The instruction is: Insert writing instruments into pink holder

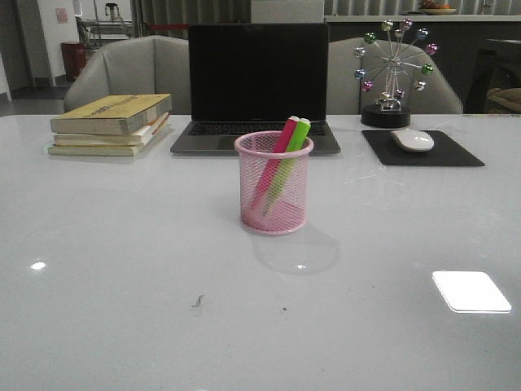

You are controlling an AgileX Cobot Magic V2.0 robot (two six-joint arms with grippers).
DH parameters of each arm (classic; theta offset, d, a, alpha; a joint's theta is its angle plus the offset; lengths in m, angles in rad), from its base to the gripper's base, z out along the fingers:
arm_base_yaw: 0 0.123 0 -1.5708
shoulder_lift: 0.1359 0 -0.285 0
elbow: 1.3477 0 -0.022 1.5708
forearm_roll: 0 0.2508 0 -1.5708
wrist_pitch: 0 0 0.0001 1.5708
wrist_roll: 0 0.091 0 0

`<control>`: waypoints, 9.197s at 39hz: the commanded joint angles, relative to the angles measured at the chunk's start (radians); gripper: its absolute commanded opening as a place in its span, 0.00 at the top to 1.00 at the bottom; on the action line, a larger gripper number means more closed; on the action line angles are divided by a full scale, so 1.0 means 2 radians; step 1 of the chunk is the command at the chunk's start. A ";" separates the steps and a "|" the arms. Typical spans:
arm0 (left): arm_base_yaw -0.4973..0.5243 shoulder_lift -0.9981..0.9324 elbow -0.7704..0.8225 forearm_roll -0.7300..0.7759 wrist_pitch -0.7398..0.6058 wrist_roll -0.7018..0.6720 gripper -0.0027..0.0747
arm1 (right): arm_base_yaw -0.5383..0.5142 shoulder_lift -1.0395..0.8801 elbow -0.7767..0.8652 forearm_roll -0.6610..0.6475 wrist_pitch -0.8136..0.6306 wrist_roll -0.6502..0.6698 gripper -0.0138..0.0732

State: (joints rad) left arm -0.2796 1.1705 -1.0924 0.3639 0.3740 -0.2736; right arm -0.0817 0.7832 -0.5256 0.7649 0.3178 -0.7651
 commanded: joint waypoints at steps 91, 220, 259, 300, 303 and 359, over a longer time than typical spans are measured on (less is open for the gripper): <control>0.101 -0.157 0.255 0.001 -0.245 0.000 0.84 | 0.001 0.001 -0.013 0.013 -0.028 -0.003 0.77; 0.101 -0.157 0.256 0.001 -0.245 0.000 0.84 | 0.034 -0.404 0.275 -0.319 -0.114 0.320 0.77; 0.101 -0.157 0.256 0.000 -0.249 0.000 0.84 | 0.034 -0.404 0.275 -0.319 -0.113 0.320 0.77; 0.101 -0.166 0.256 -0.032 -0.255 -0.003 0.84 | 0.034 -0.404 0.275 -0.319 -0.113 0.320 0.77; 0.101 -0.183 0.256 -0.032 -0.252 -0.003 0.84 | 0.034 -0.404 0.275 -0.319 -0.113 0.320 0.77; 0.107 -0.531 0.504 -0.099 -0.228 -0.002 0.84 | 0.034 -0.404 0.275 -0.319 -0.112 0.320 0.77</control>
State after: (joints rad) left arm -0.0697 0.1166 -0.0862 0.1726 0.0379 -0.2729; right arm -0.0150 -0.0101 0.0313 0.1253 0.1763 -0.1260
